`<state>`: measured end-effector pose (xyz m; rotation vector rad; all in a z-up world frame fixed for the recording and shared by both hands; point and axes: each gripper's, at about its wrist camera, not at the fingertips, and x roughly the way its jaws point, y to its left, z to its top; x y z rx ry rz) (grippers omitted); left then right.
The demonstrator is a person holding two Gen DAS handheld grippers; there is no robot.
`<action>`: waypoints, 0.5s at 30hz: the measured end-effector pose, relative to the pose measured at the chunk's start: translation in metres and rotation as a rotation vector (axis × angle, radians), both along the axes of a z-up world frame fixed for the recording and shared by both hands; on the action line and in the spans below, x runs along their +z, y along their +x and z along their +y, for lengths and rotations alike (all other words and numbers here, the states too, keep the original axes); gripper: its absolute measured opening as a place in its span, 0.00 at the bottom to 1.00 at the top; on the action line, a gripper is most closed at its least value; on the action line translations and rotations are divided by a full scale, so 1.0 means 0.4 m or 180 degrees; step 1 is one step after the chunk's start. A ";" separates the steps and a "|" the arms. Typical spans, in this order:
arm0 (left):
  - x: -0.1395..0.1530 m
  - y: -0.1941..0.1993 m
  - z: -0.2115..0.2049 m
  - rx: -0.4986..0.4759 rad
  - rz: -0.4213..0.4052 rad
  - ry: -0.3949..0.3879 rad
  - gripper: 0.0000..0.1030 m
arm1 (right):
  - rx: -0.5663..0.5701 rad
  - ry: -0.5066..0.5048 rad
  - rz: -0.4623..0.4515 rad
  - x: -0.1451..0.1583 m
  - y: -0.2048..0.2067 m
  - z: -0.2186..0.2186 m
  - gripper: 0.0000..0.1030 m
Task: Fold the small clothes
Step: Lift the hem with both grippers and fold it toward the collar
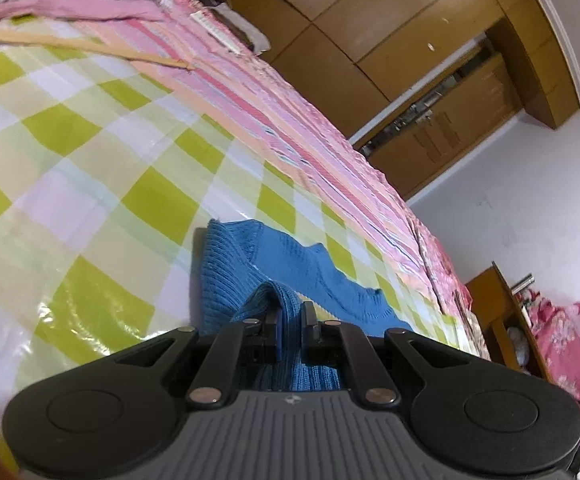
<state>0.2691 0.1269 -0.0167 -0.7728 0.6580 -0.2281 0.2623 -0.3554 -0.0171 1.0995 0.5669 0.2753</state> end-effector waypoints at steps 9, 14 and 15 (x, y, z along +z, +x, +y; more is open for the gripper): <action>0.001 0.051 0.011 0.0110 -0.0021 -0.0037 0.13 | -0.0162 -0.0004 0.0025 -0.010 0.060 0.002 0.08; -0.015 0.069 0.022 0.0245 0.0083 -0.0015 0.13 | -0.0237 -0.0054 0.0123 -0.031 0.085 0.007 0.08; -0.012 0.072 0.024 0.0289 0.0080 0.0038 0.13 | -0.0253 -0.0059 0.0135 -0.034 0.089 0.007 0.09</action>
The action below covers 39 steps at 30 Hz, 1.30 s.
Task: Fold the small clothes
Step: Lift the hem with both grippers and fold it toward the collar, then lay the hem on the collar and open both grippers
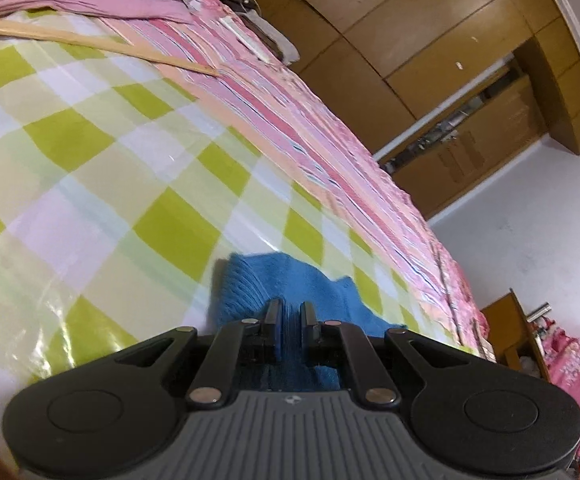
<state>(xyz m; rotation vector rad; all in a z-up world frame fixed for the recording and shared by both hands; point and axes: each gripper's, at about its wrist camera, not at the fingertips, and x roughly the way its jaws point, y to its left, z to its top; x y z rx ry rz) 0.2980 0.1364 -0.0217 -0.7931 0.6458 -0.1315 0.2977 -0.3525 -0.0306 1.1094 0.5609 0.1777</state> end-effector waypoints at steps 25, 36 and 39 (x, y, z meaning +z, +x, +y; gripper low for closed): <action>0.039 0.062 -0.087 -0.0421 -0.0070 0.1414 0.42 | 0.0474 -0.2303 -0.0043 0.096 0.048 0.113 0.39; 0.028 0.114 -0.168 -0.0741 0.0061 0.2032 0.20 | 0.0651 -0.2521 0.0036 0.082 0.079 0.134 0.39; 0.032 0.109 -0.164 -0.0673 0.0058 0.1995 0.13 | 0.0659 -0.2607 0.0048 0.083 0.086 0.134 0.39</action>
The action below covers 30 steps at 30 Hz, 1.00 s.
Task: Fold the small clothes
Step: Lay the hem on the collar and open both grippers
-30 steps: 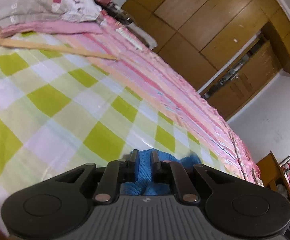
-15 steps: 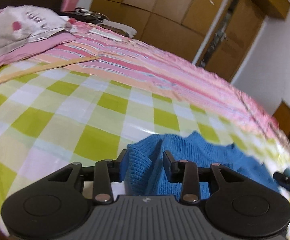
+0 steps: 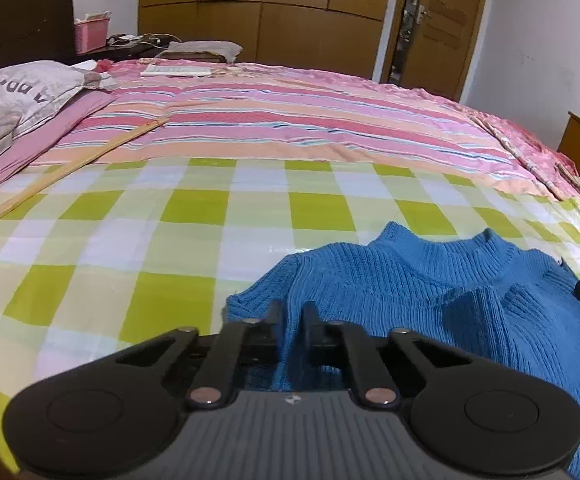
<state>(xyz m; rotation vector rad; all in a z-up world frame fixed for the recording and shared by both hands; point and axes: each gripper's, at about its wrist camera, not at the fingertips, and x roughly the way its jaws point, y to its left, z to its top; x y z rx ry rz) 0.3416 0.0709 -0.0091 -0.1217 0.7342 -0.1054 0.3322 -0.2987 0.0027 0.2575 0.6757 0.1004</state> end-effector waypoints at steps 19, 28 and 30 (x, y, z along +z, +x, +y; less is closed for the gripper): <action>0.040 -0.044 0.093 0.0506 -0.0497 -0.0446 0.12 | -0.0229 0.0106 -0.0298 0.058 0.019 -0.032 0.06; -0.033 -0.032 0.088 0.0535 -0.0262 -0.0234 0.15 | -0.0258 -0.0152 -0.0012 -0.036 0.045 -0.015 0.09; -0.027 -0.038 0.089 0.0526 -0.0264 -0.0234 0.15 | -0.0234 -0.0154 0.0001 -0.036 0.050 -0.015 0.13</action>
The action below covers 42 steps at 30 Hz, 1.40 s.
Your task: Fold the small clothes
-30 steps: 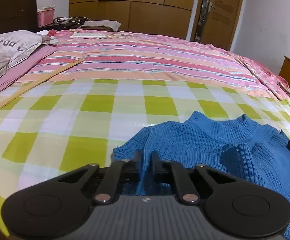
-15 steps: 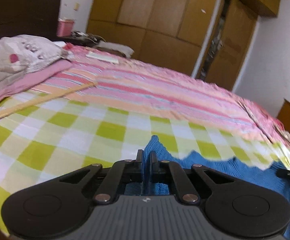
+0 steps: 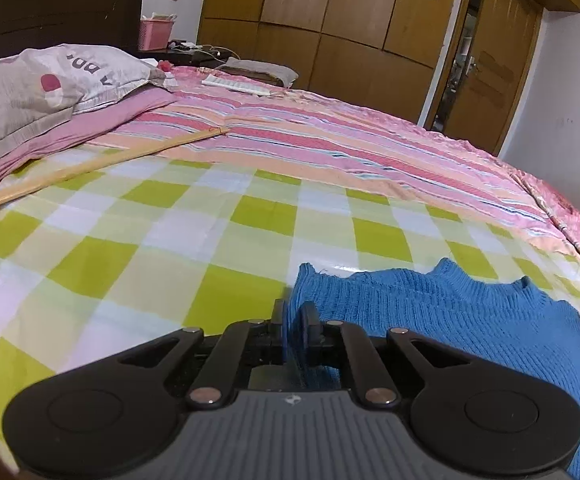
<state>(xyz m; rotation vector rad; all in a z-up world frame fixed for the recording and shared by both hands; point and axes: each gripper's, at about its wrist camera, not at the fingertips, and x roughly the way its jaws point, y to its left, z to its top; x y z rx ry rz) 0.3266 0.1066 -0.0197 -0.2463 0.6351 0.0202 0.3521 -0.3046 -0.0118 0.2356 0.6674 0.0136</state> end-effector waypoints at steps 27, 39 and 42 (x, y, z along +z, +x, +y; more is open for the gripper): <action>0.010 -0.260 -0.054 -0.0177 0.0048 0.0074 0.23 | -0.0035 0.0080 -0.0160 0.056 -0.194 0.039 0.19; 0.010 -0.337 -0.038 0.0019 0.0201 -0.0203 0.23 | -0.0006 -0.0112 -0.0104 0.089 -0.235 0.083 0.21; -0.004 -0.339 -0.036 0.0027 0.0281 -0.0226 0.24 | 0.0089 -0.0200 -0.0112 0.099 -0.246 0.110 0.24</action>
